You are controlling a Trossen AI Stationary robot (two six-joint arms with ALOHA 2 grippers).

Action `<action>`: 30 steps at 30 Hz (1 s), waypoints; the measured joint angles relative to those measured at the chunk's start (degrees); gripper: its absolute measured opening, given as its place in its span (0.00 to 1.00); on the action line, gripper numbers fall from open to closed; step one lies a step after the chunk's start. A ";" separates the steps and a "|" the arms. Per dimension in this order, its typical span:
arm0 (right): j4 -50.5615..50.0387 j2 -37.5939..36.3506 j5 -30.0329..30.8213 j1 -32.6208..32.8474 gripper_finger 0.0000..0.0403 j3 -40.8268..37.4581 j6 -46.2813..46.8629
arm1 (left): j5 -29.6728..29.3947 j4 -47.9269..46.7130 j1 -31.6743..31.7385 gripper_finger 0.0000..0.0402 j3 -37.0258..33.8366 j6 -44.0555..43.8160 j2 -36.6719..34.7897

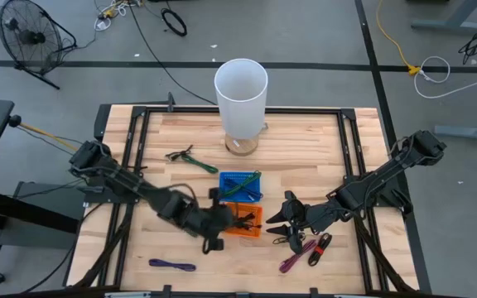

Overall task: Pick & Place USB Port
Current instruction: Put the black charger cable into the orange bin

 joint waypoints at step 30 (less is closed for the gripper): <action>-0.35 0.00 0.43 -0.01 0.31 -0.01 -0.17 | 6.34 5.94 5.37 0.14 0.00 -3.13 12.07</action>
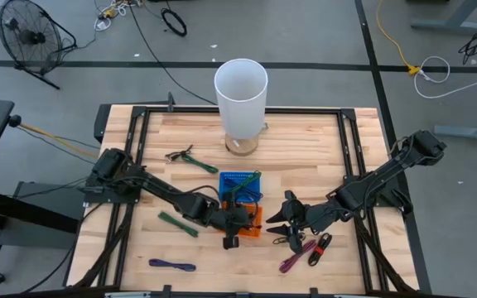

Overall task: Pick & Place USB Port
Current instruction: Put the black charger cable into the orange bin, then put the green charger cable into the blue bin

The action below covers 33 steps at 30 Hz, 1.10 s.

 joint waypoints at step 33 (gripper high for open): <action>-0.60 0.00 0.64 1.01 0.31 -0.01 0.26 | 4.80 -50.13 -12.31 0.27 6.99 -8.98 -6.77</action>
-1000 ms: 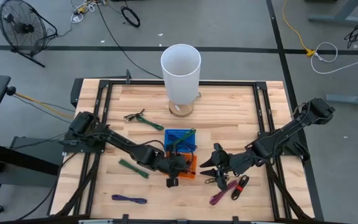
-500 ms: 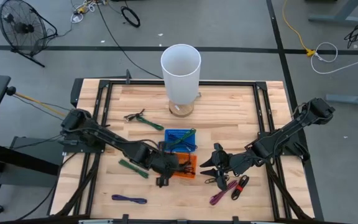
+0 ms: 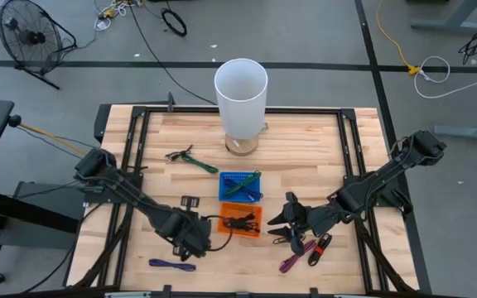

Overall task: Pick & Place USB Port
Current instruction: Put the green charger cable into the blue bin

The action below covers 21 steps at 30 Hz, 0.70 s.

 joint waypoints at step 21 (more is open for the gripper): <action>0.35 0.00 1.51 0.08 0.31 0.00 -0.08 | 2.81 12.14 -4.03 0.52 -17.42 -7.65 0.11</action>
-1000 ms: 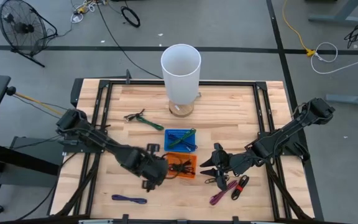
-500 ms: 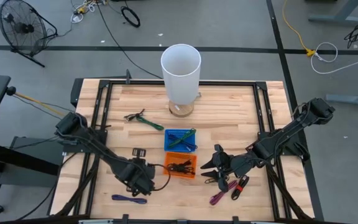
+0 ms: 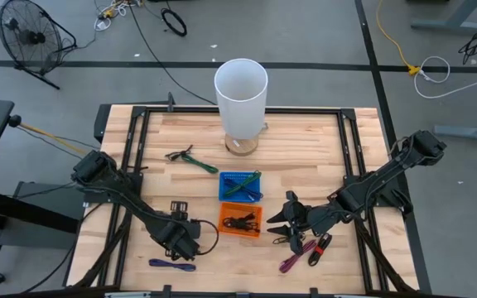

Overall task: Pick & Place USB Port
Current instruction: Put the green charger cable into the blue bin

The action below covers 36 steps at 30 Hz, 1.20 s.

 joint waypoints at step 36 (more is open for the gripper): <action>-0.05 0.00 0.45 0.00 0.31 -0.02 -0.02 | -13.69 -3.36 1.24 0.04 8.66 -2.97 0.02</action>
